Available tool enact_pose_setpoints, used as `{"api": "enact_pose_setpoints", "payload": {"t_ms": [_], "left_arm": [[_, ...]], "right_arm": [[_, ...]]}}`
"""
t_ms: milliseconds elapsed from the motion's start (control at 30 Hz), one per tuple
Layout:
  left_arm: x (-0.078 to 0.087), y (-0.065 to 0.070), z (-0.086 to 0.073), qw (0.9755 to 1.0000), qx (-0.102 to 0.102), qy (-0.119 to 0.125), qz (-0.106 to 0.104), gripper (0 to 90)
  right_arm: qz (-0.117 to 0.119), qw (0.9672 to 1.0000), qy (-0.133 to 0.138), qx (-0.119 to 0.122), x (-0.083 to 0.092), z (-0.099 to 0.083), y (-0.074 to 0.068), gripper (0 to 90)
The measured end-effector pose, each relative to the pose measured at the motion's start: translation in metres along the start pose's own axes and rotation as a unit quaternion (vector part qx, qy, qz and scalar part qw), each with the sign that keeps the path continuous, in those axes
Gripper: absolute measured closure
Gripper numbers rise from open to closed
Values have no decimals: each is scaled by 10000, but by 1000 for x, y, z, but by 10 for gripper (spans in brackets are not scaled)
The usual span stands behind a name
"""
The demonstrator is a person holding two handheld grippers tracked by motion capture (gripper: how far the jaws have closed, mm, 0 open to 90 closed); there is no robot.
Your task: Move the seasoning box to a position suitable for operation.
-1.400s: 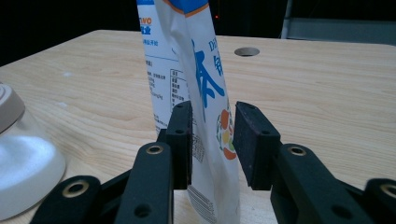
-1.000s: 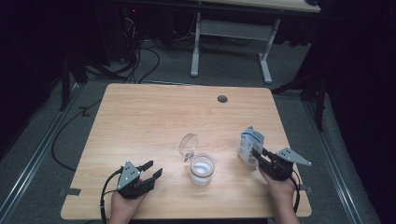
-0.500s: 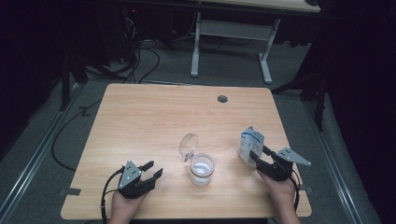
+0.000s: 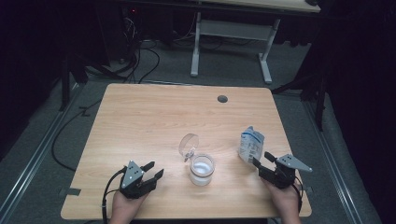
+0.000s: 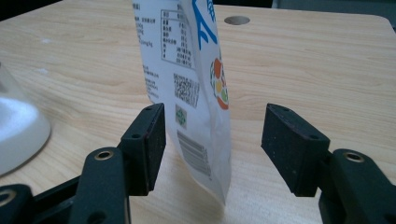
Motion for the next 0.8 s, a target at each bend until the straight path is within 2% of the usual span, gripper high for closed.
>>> {"api": "enact_pose_setpoints", "payload": {"t_ms": [300, 467, 800], "left_arm": [[-13, -1, 5, 9997, 87, -194, 132, 512], [-21, 0, 7, 9994, 59, -297, 175, 520], [-26, 0, 15, 9995, 164, -227, 169, 542]], "right_arm": [[-191, 9997, -138, 49, 10, -14, -7, 421], [-201, 9996, -221, 2, 14, -24, -14, 428], [-187, 9990, -352, 186, 14, -33, -32, 446]]}}
Point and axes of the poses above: each handheld gripper's, and its own axes: x roughly backward along the jaws, z roughly out of its top, y roughly to its right, the point moved 5 cm from there along -x, roughly forward along the jaws, and after that the axes turned 12 degrees about -y, right-handed, at the moved point
